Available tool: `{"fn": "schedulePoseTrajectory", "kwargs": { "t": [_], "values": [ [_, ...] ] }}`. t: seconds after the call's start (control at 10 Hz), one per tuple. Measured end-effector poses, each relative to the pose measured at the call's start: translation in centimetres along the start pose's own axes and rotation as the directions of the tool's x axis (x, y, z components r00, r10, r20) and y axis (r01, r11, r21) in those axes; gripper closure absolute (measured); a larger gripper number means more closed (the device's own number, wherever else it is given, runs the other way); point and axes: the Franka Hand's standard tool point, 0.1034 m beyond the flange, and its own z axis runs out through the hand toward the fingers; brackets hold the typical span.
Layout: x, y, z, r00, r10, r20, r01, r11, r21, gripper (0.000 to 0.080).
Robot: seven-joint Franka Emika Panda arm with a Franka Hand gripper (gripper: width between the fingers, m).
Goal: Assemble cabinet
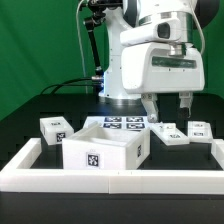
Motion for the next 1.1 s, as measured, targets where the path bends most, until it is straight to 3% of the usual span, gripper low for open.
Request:
{"fn": "schedulePoseTrajectory", "kwargs": {
  "t": [0.2,0.4,0.9,1.1],
  "values": [
    [-2.1,0.0,-0.6,0.985,-0.172,0.020,0.172,0.985,0.014,0.0002],
    [-3.5,-0.6,-0.8,0.969,-0.240,0.056,0.236,0.969,0.074,0.0002],
    [-3.7,-0.9,-0.7,0.969,-0.239,0.059,0.234,0.969,0.081,0.0002],
    [-5.1,-3.1,-0.8,0.965,-0.253,0.070,0.246,0.964,0.099,0.0002]
  ]
}}
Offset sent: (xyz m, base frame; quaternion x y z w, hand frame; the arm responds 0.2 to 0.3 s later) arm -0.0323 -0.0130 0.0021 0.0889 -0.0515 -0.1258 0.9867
